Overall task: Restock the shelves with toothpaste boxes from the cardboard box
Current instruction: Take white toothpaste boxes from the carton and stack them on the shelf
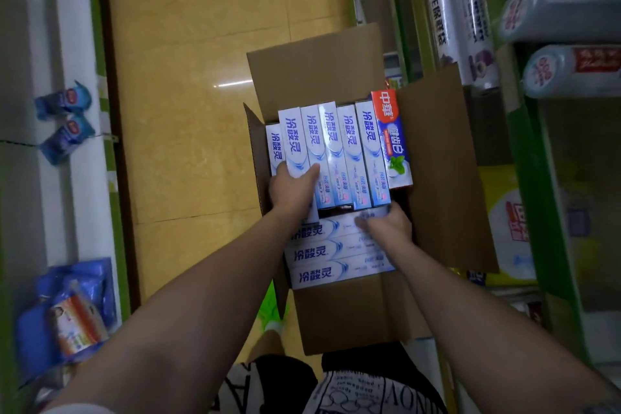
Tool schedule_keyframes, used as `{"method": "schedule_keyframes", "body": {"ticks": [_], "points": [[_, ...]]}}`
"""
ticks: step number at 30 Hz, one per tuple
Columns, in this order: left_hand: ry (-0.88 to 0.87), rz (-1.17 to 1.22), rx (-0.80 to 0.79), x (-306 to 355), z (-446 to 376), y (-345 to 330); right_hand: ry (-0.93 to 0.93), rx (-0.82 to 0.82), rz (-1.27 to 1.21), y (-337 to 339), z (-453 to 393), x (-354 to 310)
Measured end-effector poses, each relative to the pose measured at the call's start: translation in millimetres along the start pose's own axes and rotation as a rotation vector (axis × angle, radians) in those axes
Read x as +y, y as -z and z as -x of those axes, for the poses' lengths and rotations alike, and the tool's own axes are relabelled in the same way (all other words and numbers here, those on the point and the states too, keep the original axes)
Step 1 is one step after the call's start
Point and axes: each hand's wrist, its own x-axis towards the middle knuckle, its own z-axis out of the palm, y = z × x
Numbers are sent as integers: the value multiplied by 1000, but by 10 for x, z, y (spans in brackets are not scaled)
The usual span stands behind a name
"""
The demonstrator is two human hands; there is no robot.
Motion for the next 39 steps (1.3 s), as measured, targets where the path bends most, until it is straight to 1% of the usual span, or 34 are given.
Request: {"method": "schedule_keyframes", "body": {"ticks": [5, 7, 10, 13, 17, 20, 23, 26, 28, 30, 32, 34, 37, 39], "points": [[-84, -207, 78, 21, 79, 14, 52, 55, 35, 44, 166, -18], [-96, -249, 124, 71, 153, 27, 108, 56, 89, 69, 239, 12], [-135, -214, 152, 149, 266, 87, 172, 41, 156, 129, 271, 110], [-167, -182, 143, 169, 384, 140, 226, 11, 185, 267, 454, 11], [-188, -127, 106, 167, 614, 176, 285, 56, 192, 303, 678, -55], [-181, -94, 64, 162, 770, 233, 402, 69, 384, 289, 833, -30], [-177, -77, 45, 121, 847, 295, 521, 26, 567, 309, 919, -37], [-142, -52, 34, 131, 901, 385, 671, 1, 971, 243, 981, -106], [-97, -48, 39, 127, 917, 430, 733, 66, 1207, 177, 1041, -160], [-61, -37, 52, 121, 929, 476, 823, 143, 1332, 141, 1095, -201], [-43, -20, 51, 120, 946, 519, 869, 132, 1350, 143, 1130, -231], [-47, -13, 41, 135, 981, 554, 864, 82, 1299, 170, 1167, -261], [-69, -67, 2, 186, 1050, 612, 865, 73, 1262, 211, 1273, -297], [-96, -120, -53, 231, 1085, 661, 847, 86, 1238, 240, 1365, -322]]}}
